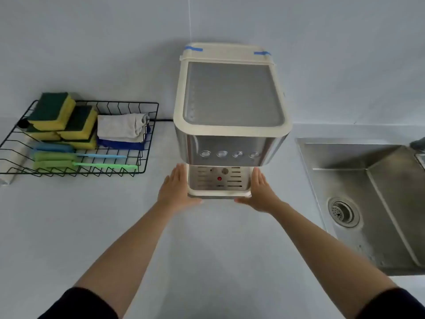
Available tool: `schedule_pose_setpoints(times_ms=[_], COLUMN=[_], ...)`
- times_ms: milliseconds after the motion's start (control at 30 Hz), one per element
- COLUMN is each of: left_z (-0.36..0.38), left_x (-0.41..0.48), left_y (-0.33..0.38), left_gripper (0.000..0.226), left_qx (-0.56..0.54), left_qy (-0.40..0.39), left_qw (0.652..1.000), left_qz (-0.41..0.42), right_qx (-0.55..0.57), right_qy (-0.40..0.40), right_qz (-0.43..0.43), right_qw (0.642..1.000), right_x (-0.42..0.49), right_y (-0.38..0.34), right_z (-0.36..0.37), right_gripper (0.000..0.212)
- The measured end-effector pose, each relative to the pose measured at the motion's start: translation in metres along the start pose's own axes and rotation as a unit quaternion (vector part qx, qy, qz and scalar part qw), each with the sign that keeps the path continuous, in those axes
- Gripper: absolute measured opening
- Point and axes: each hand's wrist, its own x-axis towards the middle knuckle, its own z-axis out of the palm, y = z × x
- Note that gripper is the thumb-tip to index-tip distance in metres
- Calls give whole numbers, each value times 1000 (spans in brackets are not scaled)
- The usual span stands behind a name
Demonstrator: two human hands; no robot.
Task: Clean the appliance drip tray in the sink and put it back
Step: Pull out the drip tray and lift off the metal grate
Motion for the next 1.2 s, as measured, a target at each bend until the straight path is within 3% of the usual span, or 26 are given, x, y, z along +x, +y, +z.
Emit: schedule_pose_setpoints(times_ms=[167, 500, 667, 900, 1200], left_z=[1, 3, 1, 5, 20], left_x=[13, 10, 2, -24, -66], left_y=[3, 7, 10, 13, 16], left_gripper=[100, 101, 91, 97, 100], left_qx=[-90, -188, -187, -169, -158], left_qy=[-30, -16, -16, -40, -48], left_qw=[995, 981, 982, 983, 985], left_qz=[-27, -39, -35, -51, -58], right_qx=[106, 188, 207, 213, 221], right_qy=[-2, 36, 51, 51, 45], right_qz=[14, 43, 31, 10, 7], right_qw=[994, 981, 976, 976, 974], right_x=[20, 20, 10, -13, -53], right_y=[-2, -1, -2, -2, 5], right_z=[-2, 7, 8, 17, 38], right_gripper=[85, 65, 66, 80, 75])
